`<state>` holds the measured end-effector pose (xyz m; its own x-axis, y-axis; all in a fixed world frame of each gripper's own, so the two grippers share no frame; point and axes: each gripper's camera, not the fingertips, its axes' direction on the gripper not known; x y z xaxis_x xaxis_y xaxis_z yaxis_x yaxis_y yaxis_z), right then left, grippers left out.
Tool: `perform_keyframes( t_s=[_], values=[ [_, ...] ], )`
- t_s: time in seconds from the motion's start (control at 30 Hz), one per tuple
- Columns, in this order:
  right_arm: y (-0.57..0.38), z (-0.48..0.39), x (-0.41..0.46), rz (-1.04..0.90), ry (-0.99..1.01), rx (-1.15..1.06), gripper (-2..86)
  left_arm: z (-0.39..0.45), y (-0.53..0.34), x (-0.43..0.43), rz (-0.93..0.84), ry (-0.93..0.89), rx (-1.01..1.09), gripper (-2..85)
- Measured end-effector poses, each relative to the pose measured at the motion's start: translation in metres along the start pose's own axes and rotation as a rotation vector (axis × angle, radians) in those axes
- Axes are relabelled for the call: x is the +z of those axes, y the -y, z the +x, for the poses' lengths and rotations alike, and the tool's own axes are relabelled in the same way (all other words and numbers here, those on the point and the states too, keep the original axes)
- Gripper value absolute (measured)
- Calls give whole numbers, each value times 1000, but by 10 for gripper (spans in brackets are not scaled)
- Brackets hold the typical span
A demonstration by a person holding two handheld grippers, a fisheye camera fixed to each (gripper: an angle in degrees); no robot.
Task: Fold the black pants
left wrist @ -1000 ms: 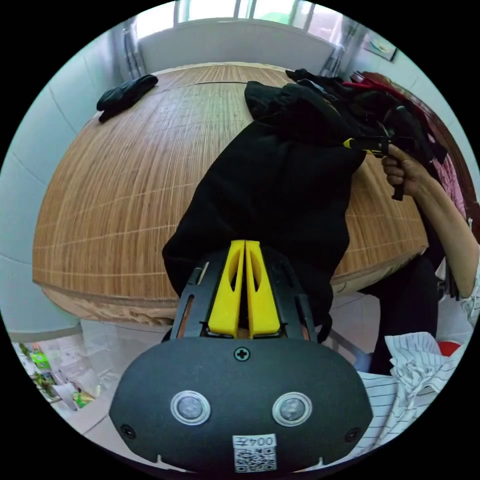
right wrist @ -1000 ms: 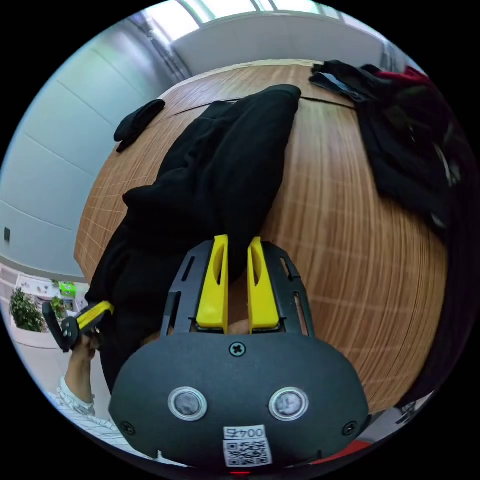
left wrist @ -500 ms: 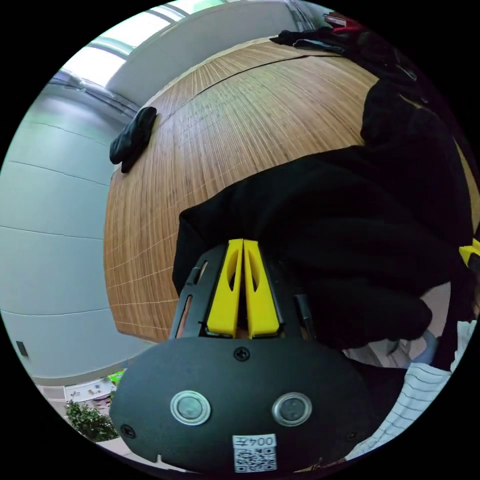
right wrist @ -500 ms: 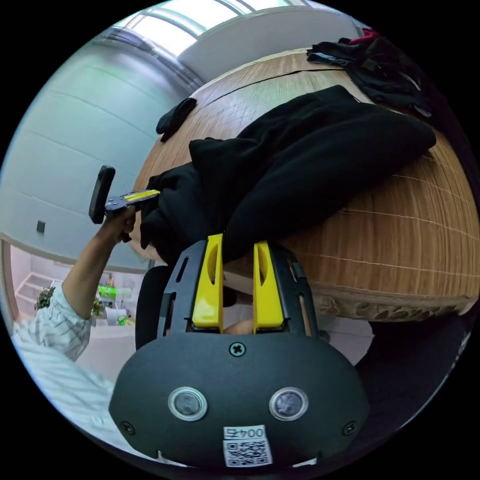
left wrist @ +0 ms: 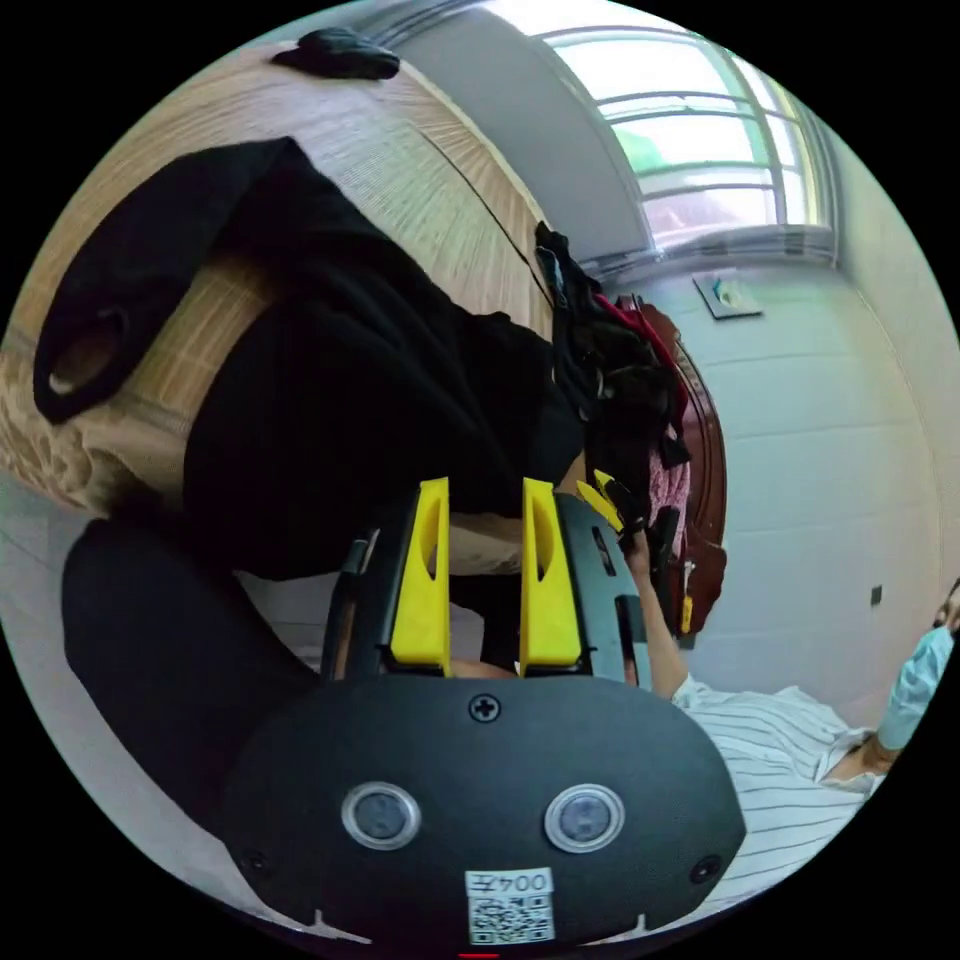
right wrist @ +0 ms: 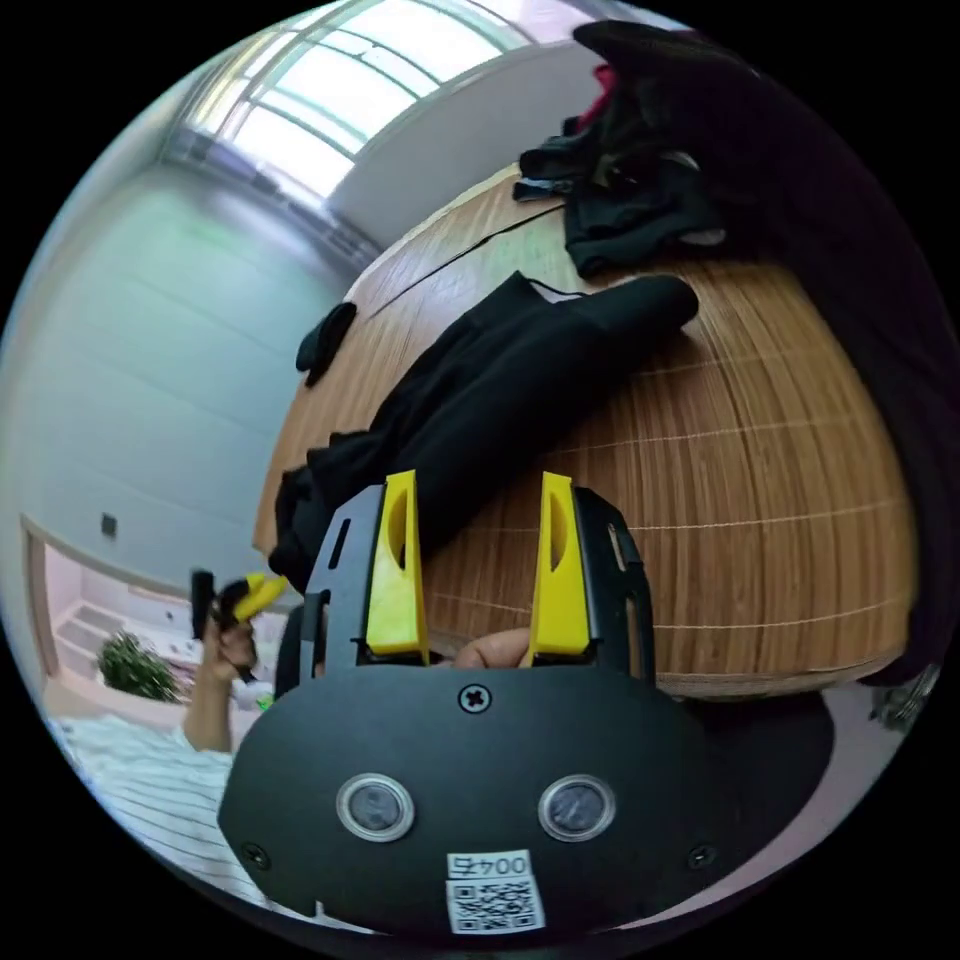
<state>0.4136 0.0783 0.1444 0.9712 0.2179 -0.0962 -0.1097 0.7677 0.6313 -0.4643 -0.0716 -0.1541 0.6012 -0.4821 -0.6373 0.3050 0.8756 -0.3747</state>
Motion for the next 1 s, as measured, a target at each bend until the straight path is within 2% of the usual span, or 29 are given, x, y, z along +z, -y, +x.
perform_keyframes(
  t_s=[0.07, 0.17, 0.23, 0.43, 0.63, 0.7, 0.77, 0.87, 1.0],
  values=[
    [1, 28, -4, 27, 79, 120, 178, -7, -9, 6, 66, -25, -106, 127],
    [-1, 52, -13, 54, 133, 204, 179, -7, -10, 4, 159, 83, -145, 145],
    [0, 64, -20, 70, 143, 238, 180, -10, -3, 3, 200, 86, -170, 156],
    [16, 95, -37, 90, 172, 339, 184, 0, 16, 0, 248, 116, -173, 202],
    [57, 99, -35, 54, 177, 352, 171, -6, 12, -5, 269, 103, -207, 200],
    [69, 96, -32, 3, 120, 355, 131, -7, 15, -2, 273, 111, -228, 190],
    [79, 80, -39, -11, 17, 307, 68, -11, 23, 4, 265, 209, -258, 144],
    [75, 51, -71, 54, -106, 195, 51, -2, 28, 7, 272, 394, -220, 67],
    [43, 38, -128, 115, -244, 115, 47, 18, 27, 19, 252, 454, -101, 37]
  ],
)
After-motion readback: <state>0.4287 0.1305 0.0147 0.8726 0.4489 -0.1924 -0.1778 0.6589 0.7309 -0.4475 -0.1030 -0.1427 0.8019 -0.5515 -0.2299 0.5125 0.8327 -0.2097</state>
